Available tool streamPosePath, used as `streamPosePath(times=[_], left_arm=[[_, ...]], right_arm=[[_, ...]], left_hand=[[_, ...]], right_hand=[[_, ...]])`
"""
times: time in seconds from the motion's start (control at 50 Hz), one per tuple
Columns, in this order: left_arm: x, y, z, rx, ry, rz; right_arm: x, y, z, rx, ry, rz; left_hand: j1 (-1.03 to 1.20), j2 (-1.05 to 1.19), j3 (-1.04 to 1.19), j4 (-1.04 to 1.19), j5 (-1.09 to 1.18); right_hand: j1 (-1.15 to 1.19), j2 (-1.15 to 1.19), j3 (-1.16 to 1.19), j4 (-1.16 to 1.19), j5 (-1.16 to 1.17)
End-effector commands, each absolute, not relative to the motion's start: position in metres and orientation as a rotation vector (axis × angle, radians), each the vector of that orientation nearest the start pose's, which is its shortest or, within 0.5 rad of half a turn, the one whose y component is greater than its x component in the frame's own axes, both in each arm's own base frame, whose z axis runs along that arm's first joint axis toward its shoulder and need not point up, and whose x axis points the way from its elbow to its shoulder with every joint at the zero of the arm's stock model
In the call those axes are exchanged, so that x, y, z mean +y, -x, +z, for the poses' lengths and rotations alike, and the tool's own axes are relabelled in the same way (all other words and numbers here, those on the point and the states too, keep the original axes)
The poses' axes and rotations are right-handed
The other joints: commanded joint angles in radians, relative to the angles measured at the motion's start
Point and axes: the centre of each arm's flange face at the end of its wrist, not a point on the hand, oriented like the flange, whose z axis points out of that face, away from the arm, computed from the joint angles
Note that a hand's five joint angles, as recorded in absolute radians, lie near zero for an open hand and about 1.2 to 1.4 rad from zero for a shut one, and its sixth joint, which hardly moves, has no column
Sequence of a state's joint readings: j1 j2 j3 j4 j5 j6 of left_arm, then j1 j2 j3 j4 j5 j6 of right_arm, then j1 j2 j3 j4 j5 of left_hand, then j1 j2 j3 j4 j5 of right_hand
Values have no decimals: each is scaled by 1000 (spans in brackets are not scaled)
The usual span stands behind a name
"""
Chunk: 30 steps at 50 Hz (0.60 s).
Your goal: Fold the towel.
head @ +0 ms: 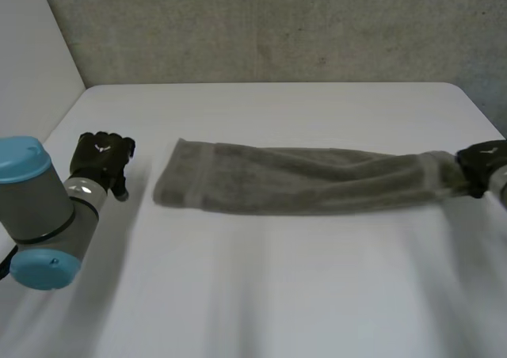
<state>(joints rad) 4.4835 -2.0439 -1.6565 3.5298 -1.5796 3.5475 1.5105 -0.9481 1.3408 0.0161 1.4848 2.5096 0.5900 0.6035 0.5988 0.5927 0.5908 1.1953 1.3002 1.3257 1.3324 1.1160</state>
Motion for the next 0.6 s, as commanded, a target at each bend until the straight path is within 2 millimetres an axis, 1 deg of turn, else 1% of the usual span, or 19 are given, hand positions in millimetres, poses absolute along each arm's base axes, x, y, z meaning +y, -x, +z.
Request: streamPosePath(times=[0.02, 0.06, 0.1, 0.12, 0.16, 0.18, 0.2, 0.22, 0.24, 0.26, 0.28, 0.32, 0.42, 0.5, 0.52, 0.54, 0.56, 0.58, 0.6], left_arm=[[-319, 208, 181, 2147, -691, -2007], [-319, 208, 185, 2136, -687, -2019], [-319, 208, 187, 2129, -684, -2027], [-320, 210, 190, 2120, -685, -2039], [-321, 210, 192, 2112, -683, -2047], [-322, 211, 194, 2104, -682, -2056], [-322, 211, 194, 2104, -682, -2056], [-323, 212, 196, 2098, -682, -2063], [-323, 212, 196, 2098, -682, -2063], [-323, 213, 197, 2095, -682, -2067], [-322, 215, 197, 2094, -687, -2071], [-322, 215, 196, 2097, -692, -2070], [-321, 217, 192, 2108, -699, -2060], [-322, 224, 188, 2113, -728, -2065], [-322, 224, 188, 2113, -728, -2065], [-322, 228, 188, 2112, -739, -2071], [-322, 233, 188, 2110, -751, -2080], [-322, 233, 188, 2110, -751, -2080], [-322, 236, 188, 2108, -761, -2088]], right_arm=[[-429, -45, 191, 2921, 894, -1986], [-432, -47, 203, 2907, 939, -2019], [-432, -93, 235, 2729, 991, -2144], [-432, -93, 235, 2728, 992, -2144], [-424, -150, 259, 2512, 994, -2219], [-424, -151, 259, 2511, 994, -2219], [-413, -185, 267, 2393, 1028, -2234], [-413, -186, 267, 2392, 1028, -2234], [-396, -226, 271, 2267, 1103, -2229], [-376, -265, 268, 2158, 1187, -2199], [-376, -266, 268, 2157, 1188, -2199], [-337, -326, 249, 2006, 1329, -2095], [-287, -383, 215, 1866, 1468, -1957], [-269, -401, 184, 1853, 1536, -1868], [-262, -407, 166, 1862, 1572, -1812], [-262, -407, 166, 1863, 1573, -1811], [-259, -409, 157, 1873, 1588, -1781], [-260, -408, 153, 1887, 1588, -1774], [-260, -408, 153, 1888, 1588, -1774]], left_hand=[[-209, -223, -218, -212, -384], [-209, -223, -218, -212, -385], [-209, -223, -218, -212, -385], [-209, -223, -218, -212, -385], [-209, -223, -218, -212, -385], [-209, -223, -218, -212, -385], [-209, -223, -218, -212, -385], [-209, -223, -218, -212, -385], [-209, -223, -218, -212, -385], [-209, -223, -218, -212, -385], [-209, -223, -218, -212, -385], [-209, -223, -218, -212, -385], [-212, -226, -221, -215, -387], [-241, -255, -250, -244, -417], [-241, -255, -250, -244, -417], [-241, -255, -250, -244, -417], [-244, -258, -253, -247, -420], [-244, -258, -253, -247, -420], [-247, -261, -256, -250, -423]], right_hand=[[201, 96, 71, 64, 106], [201, 96, 71, 64, 106], [201, 96, 71, 64, 106], [201, 96, 71, 64, 106], [201, 96, 71, 64, 106], [201, 96, 71, 64, 106], [201, 96, 71, 64, 106], [201, 96, 71, 64, 106], [201, 96, 71, 64, 106], [201, 96, 71, 64, 106], [201, 96, 71, 64, 106], [201, 96, 71, 64, 106], [201, 96, 71, 64, 106], [201, 96, 71, 64, 106], [-109, -214, -239, -246, -204], [-112, -217, -243, -249, -207], [-752, -857, -882, -889, -847], [-1021, -1126, -1151, -1158, -1116], [-1021, -1126, -1151, -1158, -1116]])
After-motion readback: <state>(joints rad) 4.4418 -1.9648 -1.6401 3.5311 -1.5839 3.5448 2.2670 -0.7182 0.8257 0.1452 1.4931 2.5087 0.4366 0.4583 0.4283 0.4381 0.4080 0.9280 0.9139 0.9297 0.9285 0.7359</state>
